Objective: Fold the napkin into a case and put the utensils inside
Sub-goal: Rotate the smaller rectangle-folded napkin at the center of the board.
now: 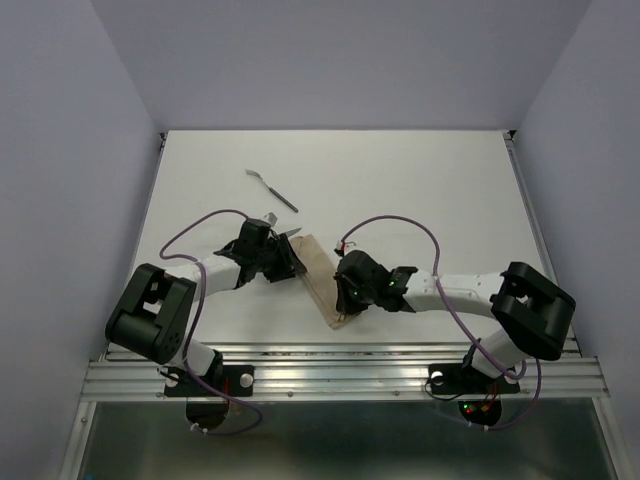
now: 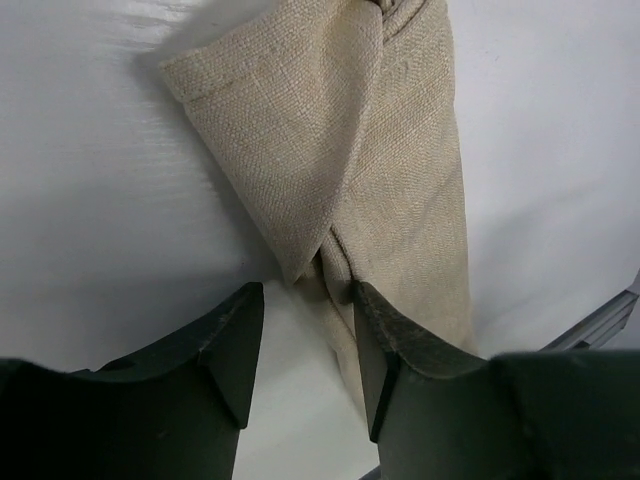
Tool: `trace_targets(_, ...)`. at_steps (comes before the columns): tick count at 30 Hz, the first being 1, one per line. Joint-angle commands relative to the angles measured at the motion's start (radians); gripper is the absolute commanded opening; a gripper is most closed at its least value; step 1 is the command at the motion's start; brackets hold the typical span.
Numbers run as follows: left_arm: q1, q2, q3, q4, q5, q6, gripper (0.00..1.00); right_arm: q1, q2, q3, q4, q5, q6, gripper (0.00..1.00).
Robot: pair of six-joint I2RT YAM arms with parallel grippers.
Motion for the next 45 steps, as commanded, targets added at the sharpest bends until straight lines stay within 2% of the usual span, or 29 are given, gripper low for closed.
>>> trace_targets(1,0.002,0.027,-0.014,0.057,0.020,0.019,0.48,0.012,-0.069,0.056,-0.035,0.062,-0.020,0.06)
trace_targets(6,-0.001,0.055,-0.017,0.082,0.044,0.021,0.30,0.012,-0.124,0.048,-0.070,0.157,0.003,0.08)
trace_targets(7,-0.007,0.061,-0.014,0.086,0.048,0.016,0.23,0.012,-0.139,0.047,-0.090,0.178,0.006,0.09)
trace_targets(8,-0.012,0.069,-0.012,0.094,0.054,0.013,0.19,0.012,-0.147,0.044,-0.098,0.194,0.009,0.09)
trace_targets(11,-0.040,0.084,0.002,0.108,0.060,-0.007,0.13,0.012,-0.185,0.030,-0.130,0.252,0.020,0.10)
trace_targets(21,-0.193,0.237,0.146,0.172,0.057,-0.099,0.13,-0.033,-0.293,-0.007,-0.231,0.332,0.045,0.11)
trace_targets(24,-0.207,0.270,0.201,0.174,0.057,-0.110,0.14,-0.033,-0.288,0.002,-0.264,0.336,0.045,0.11)
trace_targets(27,-0.207,0.267,0.230,0.160,0.054,-0.105,0.20,-0.033,-0.276,0.007,-0.279,0.318,0.043,0.11)
trace_targets(30,-0.204,0.242,0.249,0.127,0.048,-0.082,0.31,-0.033,-0.276,-0.007,-0.262,0.294,0.055,0.12)
trace_targets(31,-0.202,0.233,0.252,0.107,0.048,-0.076,0.39,-0.033,-0.273,-0.010,-0.258,0.281,0.058,0.13)
trace_targets(33,-0.199,0.198,0.252,0.075,0.049,-0.058,0.48,-0.022,-0.256,-0.008,-0.254,0.275,0.065,0.15)
trace_targets(35,-0.193,0.170,0.244,0.048,0.046,-0.045,0.59,-0.008,-0.236,0.002,-0.253,0.280,0.066,0.22)
trace_targets(36,-0.188,0.137,0.240,0.022,0.040,-0.035,0.60,0.004,-0.230,0.008,-0.254,0.287,0.065,0.27)
trace_targets(40,-0.150,0.035,0.198,-0.039,0.032,-0.015,0.61,0.024,-0.178,0.044,-0.251,0.307,0.054,0.47)
trace_targets(45,-0.052,-0.115,0.158,-0.128,0.006,0.016,0.61,0.061,-0.083,0.113,-0.267,0.359,0.035,0.56)
